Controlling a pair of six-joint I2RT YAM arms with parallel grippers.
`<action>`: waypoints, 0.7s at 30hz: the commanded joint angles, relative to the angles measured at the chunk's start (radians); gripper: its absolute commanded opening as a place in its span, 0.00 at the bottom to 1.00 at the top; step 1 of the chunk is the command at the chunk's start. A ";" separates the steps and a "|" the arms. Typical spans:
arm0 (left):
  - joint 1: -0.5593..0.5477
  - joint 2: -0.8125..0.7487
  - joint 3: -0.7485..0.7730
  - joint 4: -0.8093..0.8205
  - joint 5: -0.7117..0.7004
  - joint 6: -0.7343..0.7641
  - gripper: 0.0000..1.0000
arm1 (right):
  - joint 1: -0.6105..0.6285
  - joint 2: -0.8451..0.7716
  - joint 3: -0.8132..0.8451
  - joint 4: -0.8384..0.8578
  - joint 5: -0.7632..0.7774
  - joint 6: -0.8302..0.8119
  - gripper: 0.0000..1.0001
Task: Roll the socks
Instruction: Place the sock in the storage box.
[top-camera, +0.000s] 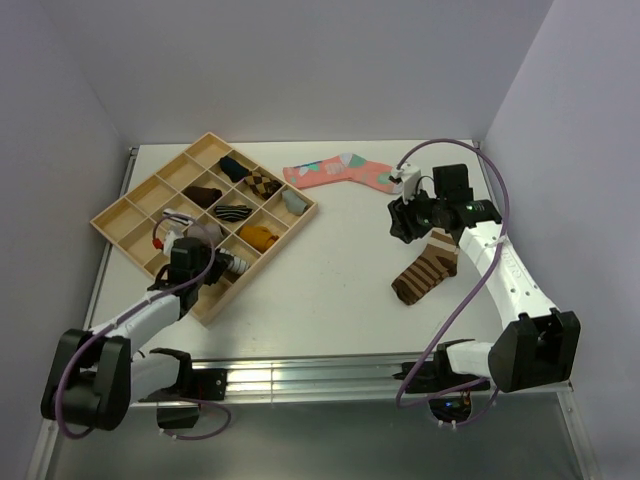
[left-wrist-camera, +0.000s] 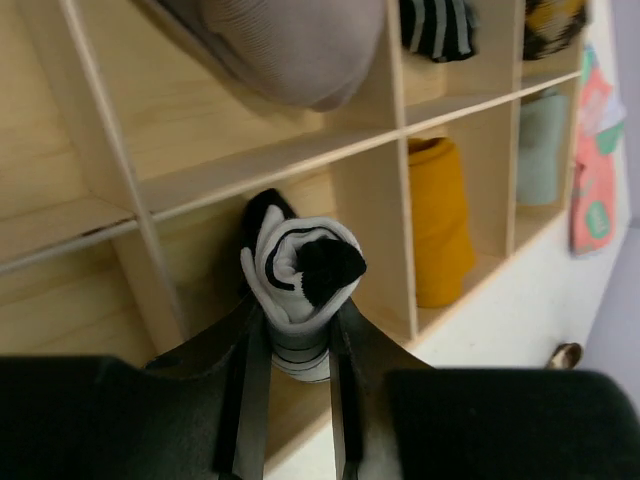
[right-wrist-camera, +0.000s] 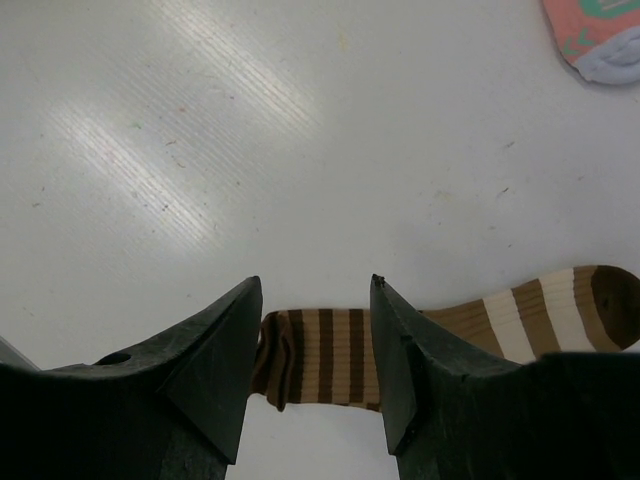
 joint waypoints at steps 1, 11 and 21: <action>0.016 0.057 0.016 0.113 0.057 0.032 0.00 | -0.011 0.002 0.000 0.042 -0.014 -0.014 0.55; 0.032 0.206 0.110 0.039 0.044 0.046 0.00 | -0.019 -0.008 -0.035 0.058 0.009 -0.034 0.54; 0.036 0.324 0.251 -0.192 -0.012 0.024 0.00 | -0.024 0.012 -0.043 0.042 0.029 -0.060 0.54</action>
